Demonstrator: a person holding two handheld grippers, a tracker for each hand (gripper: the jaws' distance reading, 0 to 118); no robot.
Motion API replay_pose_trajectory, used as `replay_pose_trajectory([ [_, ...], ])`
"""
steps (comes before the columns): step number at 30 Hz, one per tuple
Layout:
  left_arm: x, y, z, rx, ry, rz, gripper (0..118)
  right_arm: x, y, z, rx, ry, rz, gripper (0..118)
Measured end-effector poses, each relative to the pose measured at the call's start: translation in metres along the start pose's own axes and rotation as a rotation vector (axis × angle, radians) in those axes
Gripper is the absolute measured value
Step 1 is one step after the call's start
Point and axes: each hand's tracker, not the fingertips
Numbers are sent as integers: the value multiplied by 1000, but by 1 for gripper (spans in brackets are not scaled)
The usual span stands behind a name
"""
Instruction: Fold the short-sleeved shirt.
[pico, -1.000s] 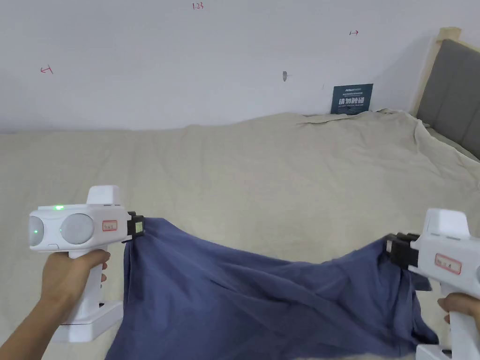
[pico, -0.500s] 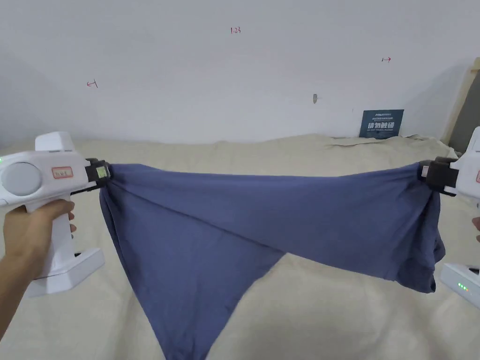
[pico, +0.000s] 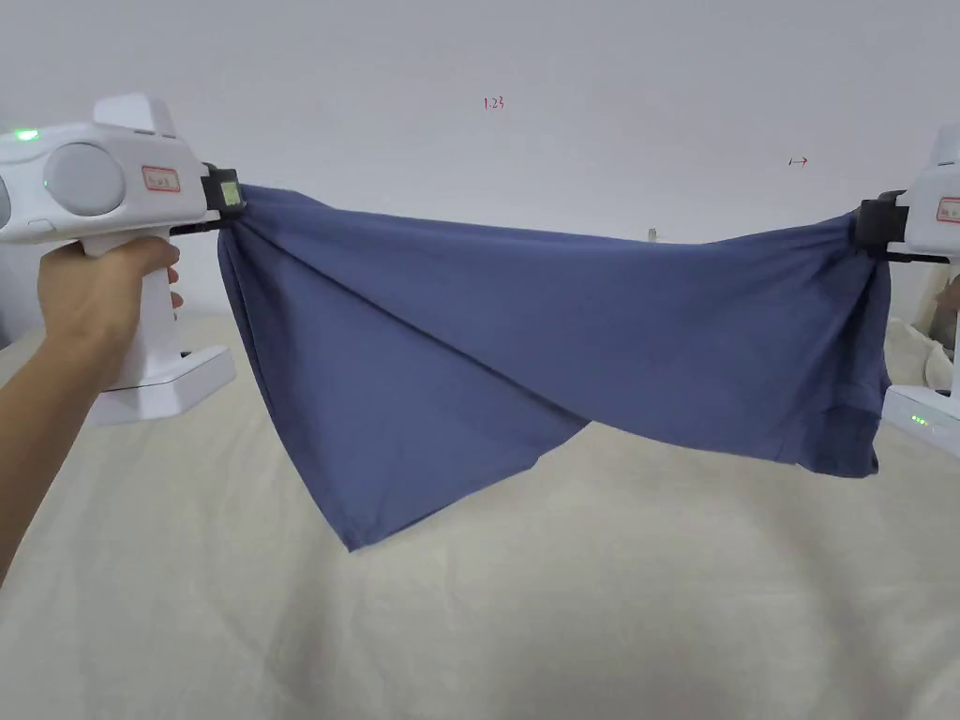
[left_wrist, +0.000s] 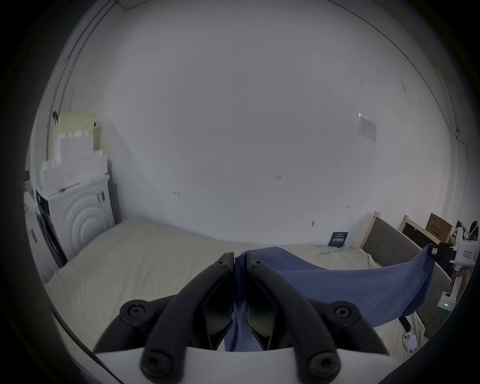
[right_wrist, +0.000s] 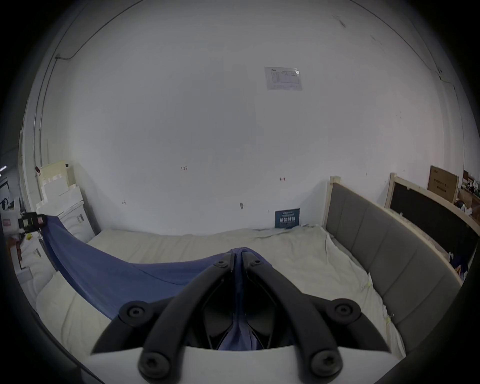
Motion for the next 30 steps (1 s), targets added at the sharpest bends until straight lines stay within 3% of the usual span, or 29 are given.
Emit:
replay_pose_trajectory([
  [8, 6, -30, -32, -27, 15, -61, 6, 1, -31, -36, -24, -4, 27, 3],
  [18, -4, -156, -53, -236, 31, -55, 6, 8, -165, -63, -242, -20, -26, 4],
  [27, -23, -269, -2, -382, 39, -93, 6, 10, -272, -20, -360, -1, -14, 3],
  [30, -36, -304, 21, -450, 47, -69, 6, 15, -303, 7, -401, 7, -57, 3],
])
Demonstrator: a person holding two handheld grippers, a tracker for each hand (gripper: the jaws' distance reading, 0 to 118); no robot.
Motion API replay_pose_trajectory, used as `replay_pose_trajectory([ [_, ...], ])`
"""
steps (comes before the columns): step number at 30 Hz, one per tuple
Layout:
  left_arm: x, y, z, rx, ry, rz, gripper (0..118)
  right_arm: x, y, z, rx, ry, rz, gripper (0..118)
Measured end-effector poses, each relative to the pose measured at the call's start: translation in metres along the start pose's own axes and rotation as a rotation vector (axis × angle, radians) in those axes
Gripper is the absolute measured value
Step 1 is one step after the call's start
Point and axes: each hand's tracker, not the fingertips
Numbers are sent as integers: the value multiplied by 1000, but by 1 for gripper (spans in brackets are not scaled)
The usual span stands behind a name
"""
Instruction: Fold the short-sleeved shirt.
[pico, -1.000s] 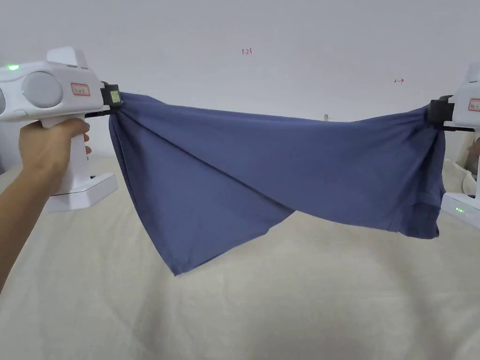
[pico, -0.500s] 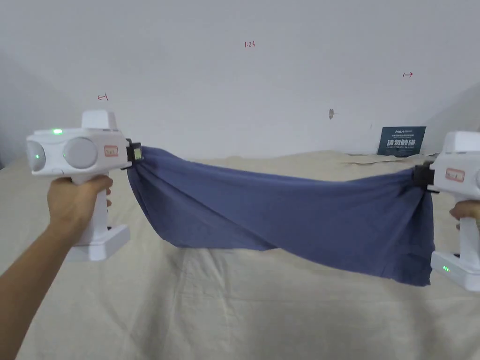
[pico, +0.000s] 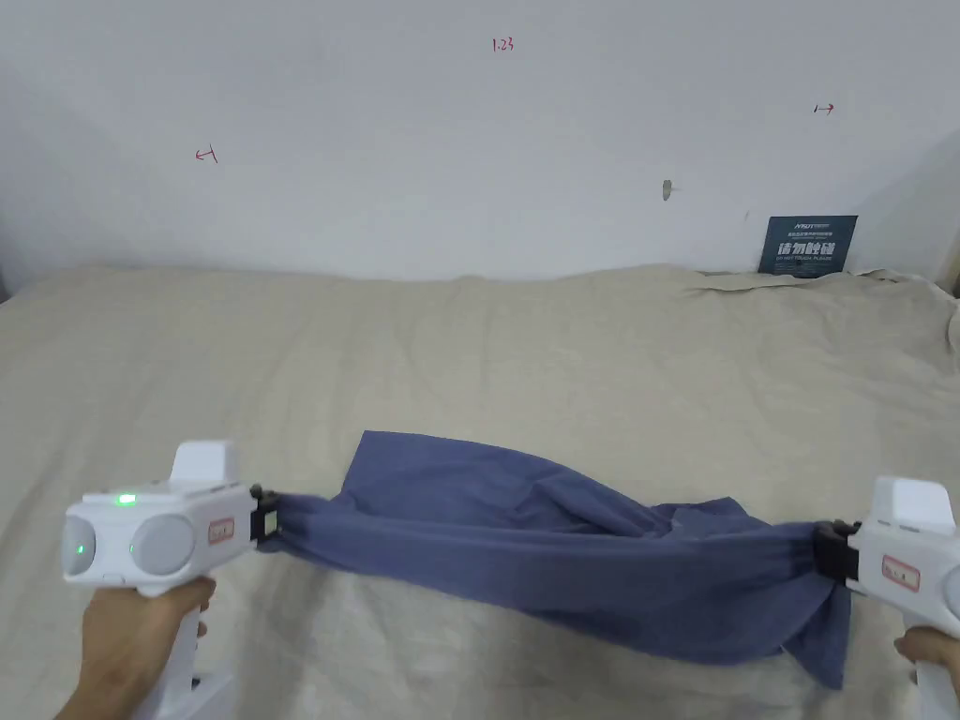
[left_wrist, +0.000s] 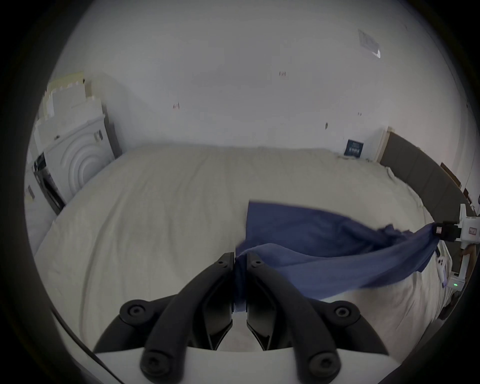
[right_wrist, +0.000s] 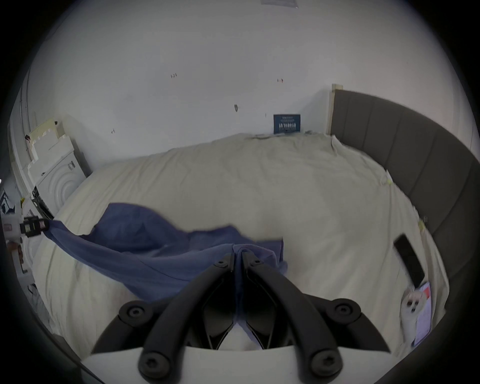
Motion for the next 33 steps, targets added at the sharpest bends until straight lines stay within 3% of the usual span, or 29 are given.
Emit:
replay_pose_trajectory([
  [12, -23, -129, 30, -181, 9, 11, 6, -2, -142, 46, -204, -4, -78, 3],
  [24, -53, -194, 79, -257, -1, 41, 6, -8, -192, 118, -240, 21, -90, 3],
  [33, -56, -228, 94, -322, 15, 27, 6, -12, -224, 134, -323, 24, -118, 3],
])
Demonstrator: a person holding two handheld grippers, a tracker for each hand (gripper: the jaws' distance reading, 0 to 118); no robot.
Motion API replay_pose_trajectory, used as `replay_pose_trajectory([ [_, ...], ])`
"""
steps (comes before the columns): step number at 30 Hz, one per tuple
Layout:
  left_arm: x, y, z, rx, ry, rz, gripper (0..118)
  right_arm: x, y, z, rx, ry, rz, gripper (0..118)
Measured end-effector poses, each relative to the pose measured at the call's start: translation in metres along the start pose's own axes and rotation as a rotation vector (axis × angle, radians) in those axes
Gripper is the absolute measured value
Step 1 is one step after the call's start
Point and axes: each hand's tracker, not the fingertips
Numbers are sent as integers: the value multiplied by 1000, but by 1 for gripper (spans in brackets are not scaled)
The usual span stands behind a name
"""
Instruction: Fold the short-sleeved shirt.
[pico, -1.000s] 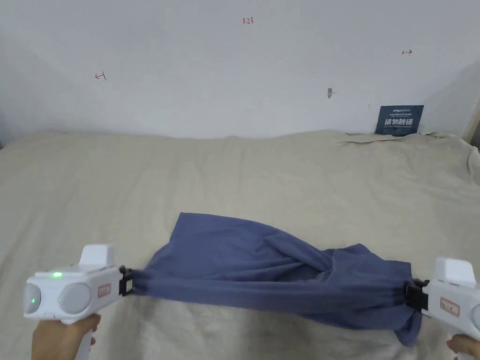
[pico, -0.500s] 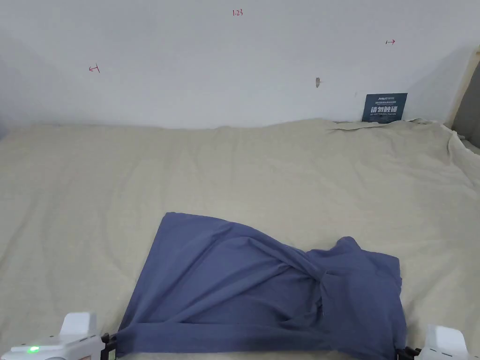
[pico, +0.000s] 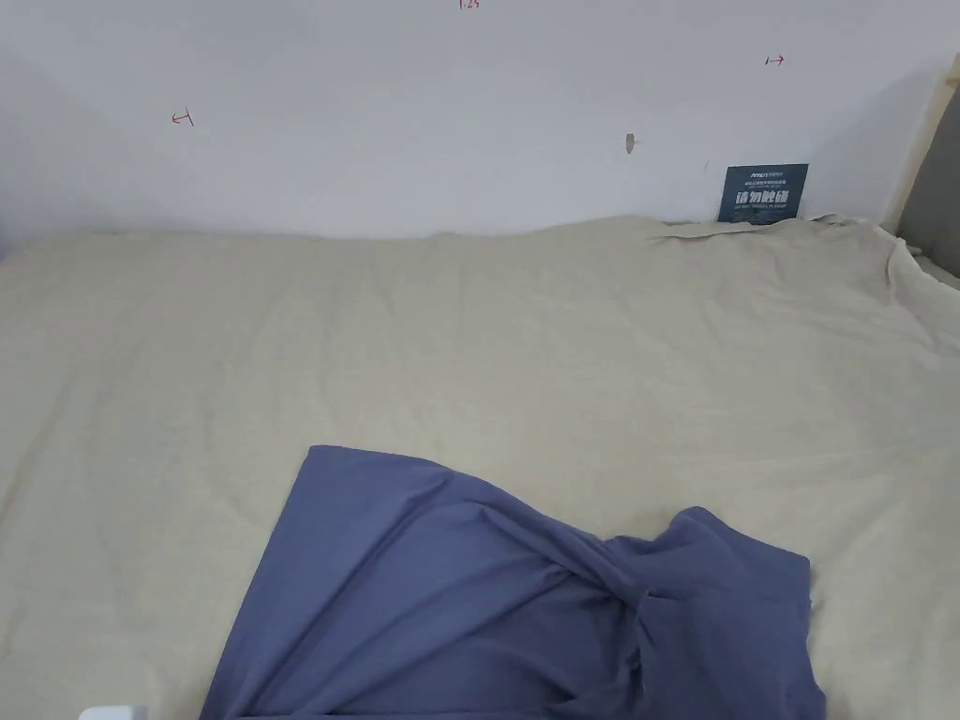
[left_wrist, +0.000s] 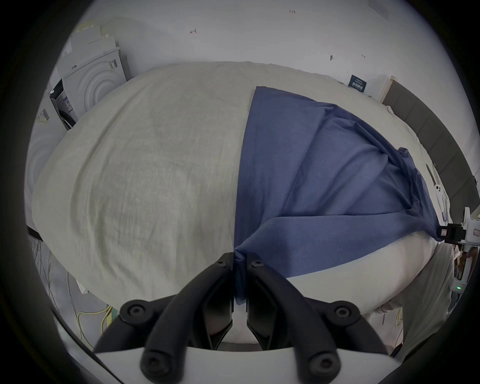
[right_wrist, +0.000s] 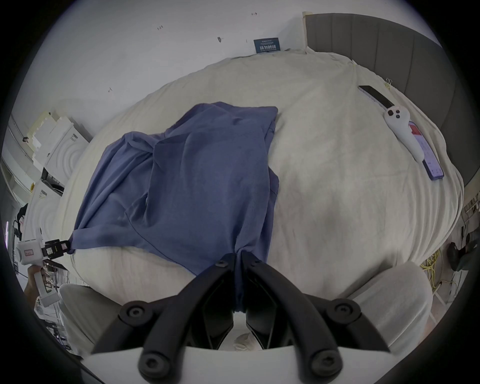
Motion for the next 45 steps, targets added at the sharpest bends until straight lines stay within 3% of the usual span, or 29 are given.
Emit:
replay_pose_trajectory([
  [9, 11, 5, -11, -56, 36, -2, 6, -4, 3, -26, -72, -52, -29, 4],
  [11, 11, 7, -8, -59, 33, 8, 12, -10, 5, -20, -76, -57, -37, 5],
  [13, 12, 7, -3, -48, 43, 18, 31, -13, 8, -12, -70, -64, -35, 19],
  [14, 13, 9, 1, -43, 44, 21, 47, -15, 11, -6, -61, -67, -34, 34],
  [15, 14, 12, 5, -36, 41, 24, 76, -13, 15, 0, -27, -59, -36, 56],
  [16, 16, 15, 9, -22, 36, 31, 95, -14, 19, 7, 15, -51, -35, 70],
  [18, 20, 28, 26, 52, 12, 50, 115, -21, 34, 28, 108, -45, -30, 87],
  [22, 38, 63, 68, 219, -31, 32, 115, -35, 71, 75, 315, -23, -2, 89],
  [25, 58, 92, 103, 381, -51, -7, 115, -47, 98, 111, 470, -8, 28, 98],
  [27, 71, 110, 125, 482, -59, -5, 115, -55, 113, 131, 572, -22, 49, 103],
  [32, 95, 134, 158, 745, -46, 7, 114, -76, 127, 166, 793, -107, 132, 103],
  [40, 127, 135, 156, 902, -11, -54, 108, -92, 124, 171, 909, -157, 169, 103],
  [43, 133, 130, 150, 915, 6, -79, 96, -101, 118, 172, 921, -157, 163, 101],
  [45, 135, 128, 147, 904, -5, -89, 67, -104, 115, 173, 924, -157, 158, 87],
])
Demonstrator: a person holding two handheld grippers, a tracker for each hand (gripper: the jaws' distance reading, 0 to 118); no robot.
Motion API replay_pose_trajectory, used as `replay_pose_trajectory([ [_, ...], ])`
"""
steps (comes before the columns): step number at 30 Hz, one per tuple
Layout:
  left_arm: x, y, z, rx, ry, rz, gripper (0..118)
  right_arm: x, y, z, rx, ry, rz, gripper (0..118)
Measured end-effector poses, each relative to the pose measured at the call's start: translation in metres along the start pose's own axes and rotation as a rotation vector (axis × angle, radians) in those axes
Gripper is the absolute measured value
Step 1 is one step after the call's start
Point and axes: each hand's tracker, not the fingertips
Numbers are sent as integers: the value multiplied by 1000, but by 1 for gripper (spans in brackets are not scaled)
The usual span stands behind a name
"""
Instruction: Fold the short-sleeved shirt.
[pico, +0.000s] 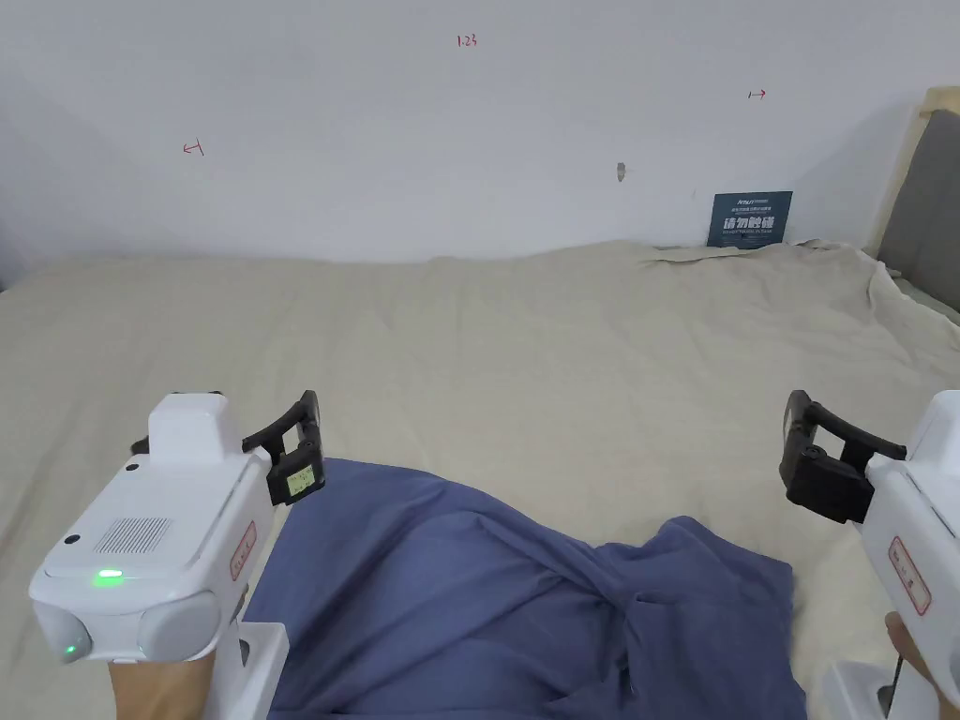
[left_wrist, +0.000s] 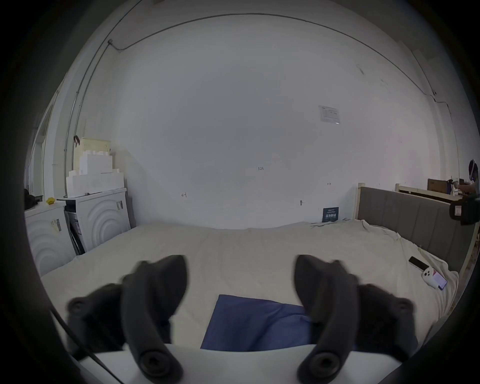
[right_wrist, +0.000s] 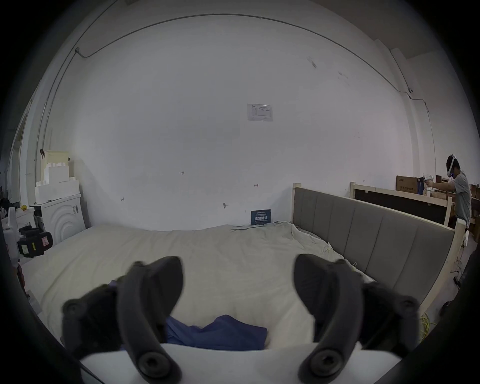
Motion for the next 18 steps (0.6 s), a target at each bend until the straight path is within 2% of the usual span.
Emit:
replay_pose_trajectory([
  [2, 1, -2, -1, -22, -18, 11, 30, -1, -1, 1, 7, -7, 0, 59],
  [3, 1, -3, -2, -34, -28, 13, 14, -3, -1, 1, 11, -13, 5, 37],
  [5, 3, -5, -3, -38, -29, 14, 3, -3, -1, 0, 19, -10, 14, 0],
  [6, 3, -6, -3, -44, -44, 19, 0, 3, -4, -2, 26, -12, 13, 0],
  [14, 3, -4, -14, -79, -54, 20, 0, 1, 0, -8, 12, 0, 12, 0],
  [18, -4, 0, -40, -167, -87, 32, 0, 4, -1, -19, 2, 0, 13, 0],
])
